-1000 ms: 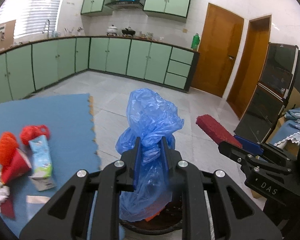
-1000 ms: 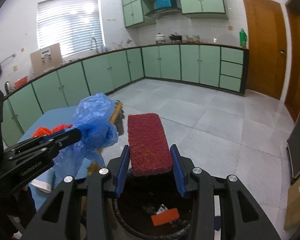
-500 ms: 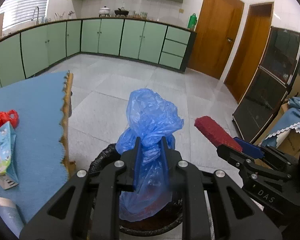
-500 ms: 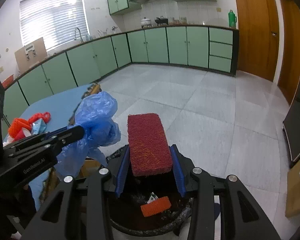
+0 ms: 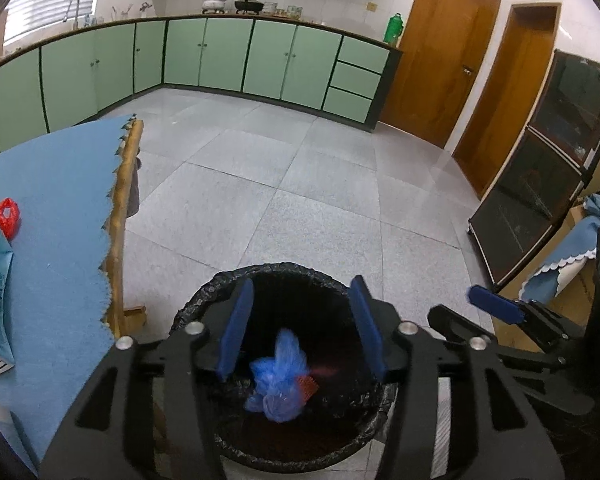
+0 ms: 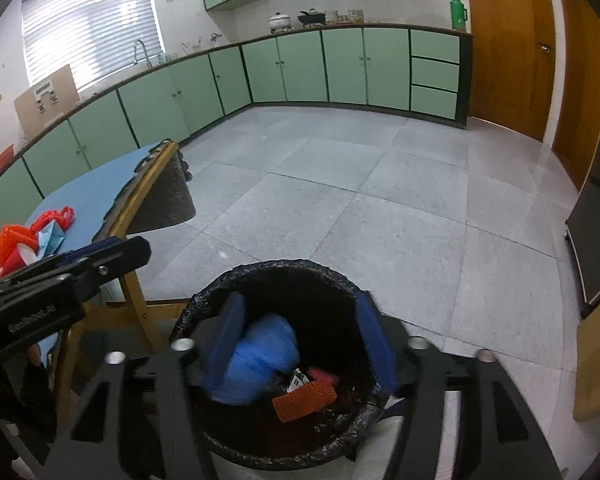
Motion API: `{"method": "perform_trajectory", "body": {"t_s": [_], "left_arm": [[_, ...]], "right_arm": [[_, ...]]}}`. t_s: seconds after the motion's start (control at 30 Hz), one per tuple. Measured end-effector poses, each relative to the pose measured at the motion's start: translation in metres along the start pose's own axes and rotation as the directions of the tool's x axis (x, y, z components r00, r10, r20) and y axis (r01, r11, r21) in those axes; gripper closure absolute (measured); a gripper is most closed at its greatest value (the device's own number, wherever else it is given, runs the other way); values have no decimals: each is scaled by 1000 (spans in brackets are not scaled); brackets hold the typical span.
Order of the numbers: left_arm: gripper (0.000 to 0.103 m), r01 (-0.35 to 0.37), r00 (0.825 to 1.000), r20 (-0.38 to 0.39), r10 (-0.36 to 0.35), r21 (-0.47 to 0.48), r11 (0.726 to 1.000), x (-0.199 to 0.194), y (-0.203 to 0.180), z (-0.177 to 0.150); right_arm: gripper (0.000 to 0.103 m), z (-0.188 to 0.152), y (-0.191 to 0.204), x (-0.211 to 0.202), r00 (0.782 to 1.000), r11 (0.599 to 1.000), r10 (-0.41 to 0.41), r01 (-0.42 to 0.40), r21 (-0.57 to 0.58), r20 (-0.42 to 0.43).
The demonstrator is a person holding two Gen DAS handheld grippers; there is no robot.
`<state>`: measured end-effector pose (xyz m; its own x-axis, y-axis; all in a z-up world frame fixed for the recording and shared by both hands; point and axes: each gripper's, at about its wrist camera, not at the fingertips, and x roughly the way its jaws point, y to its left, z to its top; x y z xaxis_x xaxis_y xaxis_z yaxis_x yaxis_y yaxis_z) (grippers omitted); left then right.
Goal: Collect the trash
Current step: 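Move both tools over the black bin and release the bag and pad, then grasp the white tissue with the left tool while the right tool grasps the paper cup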
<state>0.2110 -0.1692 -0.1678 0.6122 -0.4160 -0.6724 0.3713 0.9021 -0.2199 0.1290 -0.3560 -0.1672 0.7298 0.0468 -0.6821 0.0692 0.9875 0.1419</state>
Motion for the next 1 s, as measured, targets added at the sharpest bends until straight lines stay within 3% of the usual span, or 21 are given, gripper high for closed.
{"method": "perform_trajectory", "body": {"t_s": [0.17, 0.47, 0.7, 1.0], "left_arm": [[32, -33, 999, 42, 34, -14, 999, -21, 10, 6], [24, -126, 981, 142, 132, -50, 991, -94, 46, 16], [23, -207, 957, 178, 227, -125, 970, -152, 85, 6], [23, -333, 913, 175, 369, -205, 920, -210, 139, -26]], "right_arm": [[7, 6, 4, -12, 999, 1000, -23, 23, 10, 34], [6, 19, 36, -45, 993, 1000, 20, -22, 17, 115], [6, 20, 98, -60, 981, 993, 113, -107, -46, 159], [6, 8, 186, -66, 961, 972, 219, -200, -121, 169]]}}
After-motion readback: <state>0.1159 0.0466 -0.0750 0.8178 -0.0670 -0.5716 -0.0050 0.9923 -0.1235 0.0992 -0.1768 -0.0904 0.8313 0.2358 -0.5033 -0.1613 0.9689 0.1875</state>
